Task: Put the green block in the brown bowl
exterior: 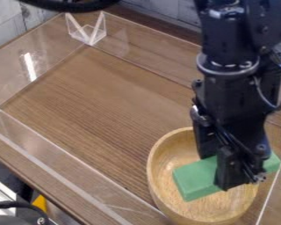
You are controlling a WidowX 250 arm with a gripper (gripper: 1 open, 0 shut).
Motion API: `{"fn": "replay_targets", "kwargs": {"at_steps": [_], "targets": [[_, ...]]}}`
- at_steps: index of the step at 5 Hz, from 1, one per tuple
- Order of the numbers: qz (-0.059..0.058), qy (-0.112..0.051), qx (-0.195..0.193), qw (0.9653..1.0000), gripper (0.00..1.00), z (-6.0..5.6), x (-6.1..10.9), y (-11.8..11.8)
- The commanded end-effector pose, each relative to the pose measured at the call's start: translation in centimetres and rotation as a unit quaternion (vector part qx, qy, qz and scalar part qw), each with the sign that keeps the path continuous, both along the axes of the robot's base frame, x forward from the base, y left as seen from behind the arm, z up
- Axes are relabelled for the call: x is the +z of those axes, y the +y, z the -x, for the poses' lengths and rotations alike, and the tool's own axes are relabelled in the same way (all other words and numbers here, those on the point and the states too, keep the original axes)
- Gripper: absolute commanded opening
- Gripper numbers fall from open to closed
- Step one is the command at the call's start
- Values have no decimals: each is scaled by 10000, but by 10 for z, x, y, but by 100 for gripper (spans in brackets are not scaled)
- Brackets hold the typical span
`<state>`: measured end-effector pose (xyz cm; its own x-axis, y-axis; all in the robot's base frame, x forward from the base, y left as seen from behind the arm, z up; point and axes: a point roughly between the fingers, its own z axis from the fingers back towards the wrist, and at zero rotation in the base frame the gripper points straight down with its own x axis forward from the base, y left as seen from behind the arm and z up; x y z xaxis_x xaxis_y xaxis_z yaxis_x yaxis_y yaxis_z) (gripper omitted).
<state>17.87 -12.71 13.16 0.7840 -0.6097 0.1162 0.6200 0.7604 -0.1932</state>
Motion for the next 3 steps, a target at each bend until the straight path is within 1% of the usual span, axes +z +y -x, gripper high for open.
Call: {"fn": "replay_targets", "kwargs": {"at_steps": [1,3], "targets": [[141,-206,65,9997,0,-7,15,-2],[161,-120,60,9998,0,-5,17,-2]]}}
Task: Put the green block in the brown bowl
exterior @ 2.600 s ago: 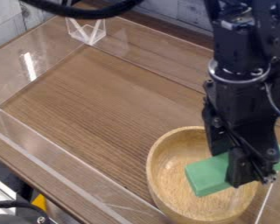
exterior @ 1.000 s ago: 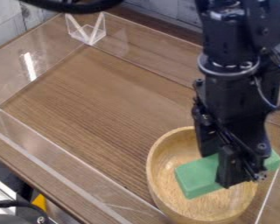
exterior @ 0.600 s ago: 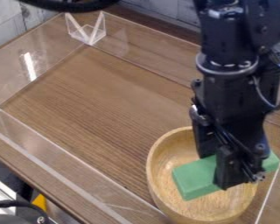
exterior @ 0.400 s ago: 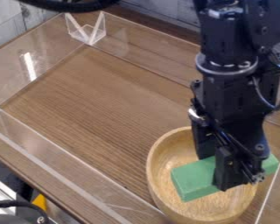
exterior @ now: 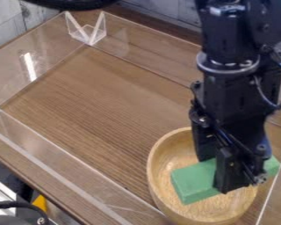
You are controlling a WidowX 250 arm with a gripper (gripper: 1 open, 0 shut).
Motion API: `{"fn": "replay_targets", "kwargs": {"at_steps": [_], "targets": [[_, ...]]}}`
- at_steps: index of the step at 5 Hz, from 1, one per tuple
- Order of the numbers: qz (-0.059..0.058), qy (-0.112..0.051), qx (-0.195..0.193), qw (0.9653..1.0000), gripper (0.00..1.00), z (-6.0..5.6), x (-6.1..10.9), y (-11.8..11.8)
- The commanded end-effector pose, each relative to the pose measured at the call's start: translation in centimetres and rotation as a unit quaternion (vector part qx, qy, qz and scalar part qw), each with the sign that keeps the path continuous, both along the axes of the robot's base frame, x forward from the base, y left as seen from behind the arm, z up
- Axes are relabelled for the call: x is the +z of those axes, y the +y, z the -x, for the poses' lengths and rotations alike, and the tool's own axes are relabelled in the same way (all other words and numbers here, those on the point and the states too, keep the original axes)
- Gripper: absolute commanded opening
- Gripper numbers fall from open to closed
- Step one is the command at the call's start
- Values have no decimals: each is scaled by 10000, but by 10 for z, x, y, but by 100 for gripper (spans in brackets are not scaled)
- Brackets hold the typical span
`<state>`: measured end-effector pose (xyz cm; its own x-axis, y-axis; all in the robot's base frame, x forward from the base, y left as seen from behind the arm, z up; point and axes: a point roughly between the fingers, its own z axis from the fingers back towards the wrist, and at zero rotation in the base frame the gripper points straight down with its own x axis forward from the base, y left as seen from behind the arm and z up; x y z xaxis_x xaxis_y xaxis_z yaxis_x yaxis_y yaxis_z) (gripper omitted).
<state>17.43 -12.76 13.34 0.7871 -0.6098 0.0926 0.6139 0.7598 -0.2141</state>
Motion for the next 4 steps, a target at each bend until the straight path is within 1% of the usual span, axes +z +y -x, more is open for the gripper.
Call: {"fn": "replay_targets", "kwargs": {"at_steps": [1,3,4], "targets": [[159,-238,56,9996,0,-9,17,-2],[154,-194,13,9997,0,-8,19,-3],[134,-199,-12,9997,0,-8,19,-5]]}}
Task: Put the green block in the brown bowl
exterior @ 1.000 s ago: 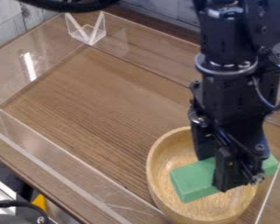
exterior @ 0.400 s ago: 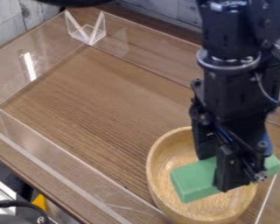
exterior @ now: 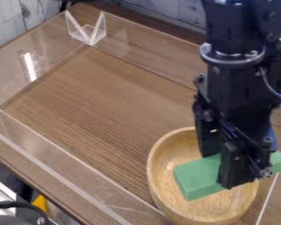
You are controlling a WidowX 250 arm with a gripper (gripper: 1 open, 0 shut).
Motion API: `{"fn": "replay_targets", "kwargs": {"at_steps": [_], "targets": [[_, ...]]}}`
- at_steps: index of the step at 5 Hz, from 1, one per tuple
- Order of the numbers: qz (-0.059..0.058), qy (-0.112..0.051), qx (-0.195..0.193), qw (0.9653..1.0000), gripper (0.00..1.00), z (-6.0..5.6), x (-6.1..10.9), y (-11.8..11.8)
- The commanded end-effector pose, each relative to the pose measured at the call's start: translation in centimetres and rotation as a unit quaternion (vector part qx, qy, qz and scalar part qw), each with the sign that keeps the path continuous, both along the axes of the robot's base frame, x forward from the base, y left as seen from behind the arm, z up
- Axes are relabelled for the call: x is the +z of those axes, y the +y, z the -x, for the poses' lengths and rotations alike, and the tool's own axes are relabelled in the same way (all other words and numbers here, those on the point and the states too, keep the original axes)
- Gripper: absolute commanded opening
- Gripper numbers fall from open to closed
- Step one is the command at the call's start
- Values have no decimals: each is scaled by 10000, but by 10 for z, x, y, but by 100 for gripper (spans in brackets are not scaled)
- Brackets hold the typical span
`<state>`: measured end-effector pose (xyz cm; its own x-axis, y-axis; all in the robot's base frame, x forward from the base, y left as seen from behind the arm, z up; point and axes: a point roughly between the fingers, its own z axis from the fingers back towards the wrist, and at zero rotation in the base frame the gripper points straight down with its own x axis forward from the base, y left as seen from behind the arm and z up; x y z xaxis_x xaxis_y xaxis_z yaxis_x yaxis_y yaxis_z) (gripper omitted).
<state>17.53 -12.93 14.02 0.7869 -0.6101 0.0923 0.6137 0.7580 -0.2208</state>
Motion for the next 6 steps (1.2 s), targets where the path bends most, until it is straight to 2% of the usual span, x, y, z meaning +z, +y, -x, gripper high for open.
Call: {"fn": "replay_targets", "kwargs": {"at_steps": [1,6], "targets": [[101,-219,-10,9997,0,-7,14,-4],[-34,-191,149,9997,0,-8,-3,-2]]}}
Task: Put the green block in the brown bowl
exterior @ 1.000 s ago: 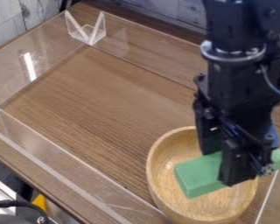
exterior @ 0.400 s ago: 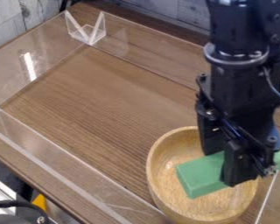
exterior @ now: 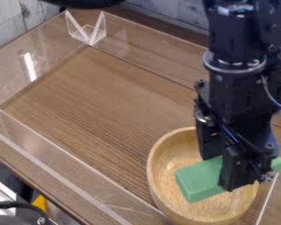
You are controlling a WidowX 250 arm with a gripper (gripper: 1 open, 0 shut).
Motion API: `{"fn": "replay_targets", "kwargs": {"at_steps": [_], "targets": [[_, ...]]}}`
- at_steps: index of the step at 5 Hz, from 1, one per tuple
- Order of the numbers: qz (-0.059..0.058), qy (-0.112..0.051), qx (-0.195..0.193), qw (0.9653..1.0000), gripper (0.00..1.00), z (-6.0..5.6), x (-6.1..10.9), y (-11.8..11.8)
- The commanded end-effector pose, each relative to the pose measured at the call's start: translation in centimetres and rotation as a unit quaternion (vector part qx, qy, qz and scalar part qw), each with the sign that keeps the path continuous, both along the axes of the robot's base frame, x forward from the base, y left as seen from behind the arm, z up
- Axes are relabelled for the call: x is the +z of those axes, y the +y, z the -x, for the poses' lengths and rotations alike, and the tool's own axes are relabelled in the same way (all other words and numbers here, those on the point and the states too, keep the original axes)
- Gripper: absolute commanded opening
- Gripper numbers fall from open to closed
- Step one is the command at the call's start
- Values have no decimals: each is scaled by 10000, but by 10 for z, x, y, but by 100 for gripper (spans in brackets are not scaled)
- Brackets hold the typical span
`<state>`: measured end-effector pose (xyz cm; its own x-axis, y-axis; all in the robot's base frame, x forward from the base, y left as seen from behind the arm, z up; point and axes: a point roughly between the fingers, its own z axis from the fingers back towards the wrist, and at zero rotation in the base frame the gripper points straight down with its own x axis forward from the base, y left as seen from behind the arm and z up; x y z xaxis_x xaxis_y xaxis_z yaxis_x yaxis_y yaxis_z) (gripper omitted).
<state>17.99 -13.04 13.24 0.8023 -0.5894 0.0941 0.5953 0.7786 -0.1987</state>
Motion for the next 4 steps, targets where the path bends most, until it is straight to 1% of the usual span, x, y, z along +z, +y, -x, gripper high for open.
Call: {"fn": "replay_targets", "kwargs": {"at_steps": [1,4], "targets": [[23,-98,33,9999,0,-4,1,0],[-27,-50,140,9999,0,-5,-6,3]]}}
